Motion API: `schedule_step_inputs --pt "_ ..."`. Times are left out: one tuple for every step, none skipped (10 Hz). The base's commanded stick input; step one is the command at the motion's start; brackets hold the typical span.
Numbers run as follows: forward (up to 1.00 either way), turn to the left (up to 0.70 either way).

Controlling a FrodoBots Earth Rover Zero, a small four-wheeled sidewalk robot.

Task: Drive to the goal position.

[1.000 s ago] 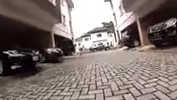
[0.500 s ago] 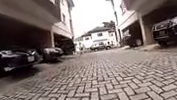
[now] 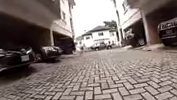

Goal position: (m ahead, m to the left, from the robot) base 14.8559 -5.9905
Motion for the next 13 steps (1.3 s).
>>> schedule_step_inputs --pt "0.70 0.00" --pt "0.70 0.00" --pt "0.70 0.00" --pt "0.70 0.00" --pt "0.70 0.00" --pt "0.70 0.00" --pt "0.70 0.00" --pt "0.70 0.00" --pt "0.70 0.00" --pt "0.70 0.00" --pt "0.70 0.00" --pt "0.70 0.00" --pt "0.70 0.00"
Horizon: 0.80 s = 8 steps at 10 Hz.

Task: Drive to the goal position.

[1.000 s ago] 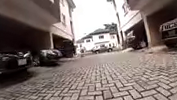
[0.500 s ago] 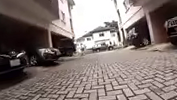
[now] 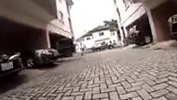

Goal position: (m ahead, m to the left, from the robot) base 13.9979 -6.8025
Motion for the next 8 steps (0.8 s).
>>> schedule_step_inputs --pt "0.70 0.00" --pt "0.70 0.00" --pt "0.70 0.00" --pt "0.70 0.00" --pt "0.70 0.00" --pt "0.70 0.00" --pt "0.70 0.00" --pt "0.70 0.00"
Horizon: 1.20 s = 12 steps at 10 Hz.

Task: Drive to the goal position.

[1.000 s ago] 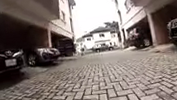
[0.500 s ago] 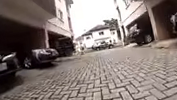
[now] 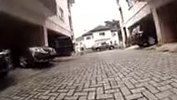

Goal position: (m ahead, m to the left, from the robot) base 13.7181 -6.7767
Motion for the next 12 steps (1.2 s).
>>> schedule_step_inputs --pt "0.70 0.00" --pt "0.70 0.00" --pt "0.70 0.00" --pt "0.70 0.00" --pt "0.70 0.00" --pt "0.70 0.00" --pt "0.70 0.00" --pt "0.70 0.00" --pt "0.70 0.00" --pt "0.70 0.00" --pt "0.70 0.00" --pt "0.70 0.00"
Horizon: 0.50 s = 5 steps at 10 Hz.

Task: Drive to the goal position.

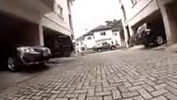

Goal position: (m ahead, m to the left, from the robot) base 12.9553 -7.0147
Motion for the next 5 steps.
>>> schedule_step_inputs --pt "0.70 0.00" --pt "0.70 0.00" --pt "0.70 0.00" --pt "0.70 0.00" --pt "0.70 0.00"
